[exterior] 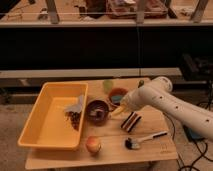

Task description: Place banana in plastic cup

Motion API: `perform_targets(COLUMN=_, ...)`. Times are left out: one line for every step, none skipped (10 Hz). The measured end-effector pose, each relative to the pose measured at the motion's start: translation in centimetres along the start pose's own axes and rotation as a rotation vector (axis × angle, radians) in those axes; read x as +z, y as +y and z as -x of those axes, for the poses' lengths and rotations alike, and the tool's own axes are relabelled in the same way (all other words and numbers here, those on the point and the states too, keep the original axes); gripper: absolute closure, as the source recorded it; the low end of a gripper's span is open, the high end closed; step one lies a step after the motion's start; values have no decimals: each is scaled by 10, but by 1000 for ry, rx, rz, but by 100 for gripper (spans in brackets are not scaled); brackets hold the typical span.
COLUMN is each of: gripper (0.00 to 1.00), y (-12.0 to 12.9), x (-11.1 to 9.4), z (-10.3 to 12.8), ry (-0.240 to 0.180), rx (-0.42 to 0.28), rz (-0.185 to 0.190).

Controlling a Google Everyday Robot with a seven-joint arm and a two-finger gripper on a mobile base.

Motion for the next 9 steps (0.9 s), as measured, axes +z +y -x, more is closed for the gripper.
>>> perform_targets(gripper=89, y=-13, x=1, z=-12, ry=12, rx=-7, rz=-4)
perform_targets(gripper=89, y=-30, x=3, z=-25, ry=24, rx=-16, rz=-7)
perform_targets(gripper=89, y=-55, x=7, z=-43, ry=36, rx=-23, rz=-10)
perform_targets(gripper=89, y=-72, x=10, z=-54, ry=44, rx=-27, rz=-11)
perform_targets(gripper=89, y=-98, x=15, z=-71, ry=59, rx=-27, rz=-9)
perform_targets(gripper=89, y=-118, x=20, z=-83, ry=69, rx=-21, rz=-8)
perform_targets(gripper=89, y=-140, x=27, z=-96, ry=82, rx=-10, rz=-7)
perform_targets(gripper=89, y=-159, x=35, z=-107, ry=94, rx=4, rz=-7)
perform_targets(gripper=89, y=-178, x=45, z=-116, ry=108, rx=20, rz=-8)
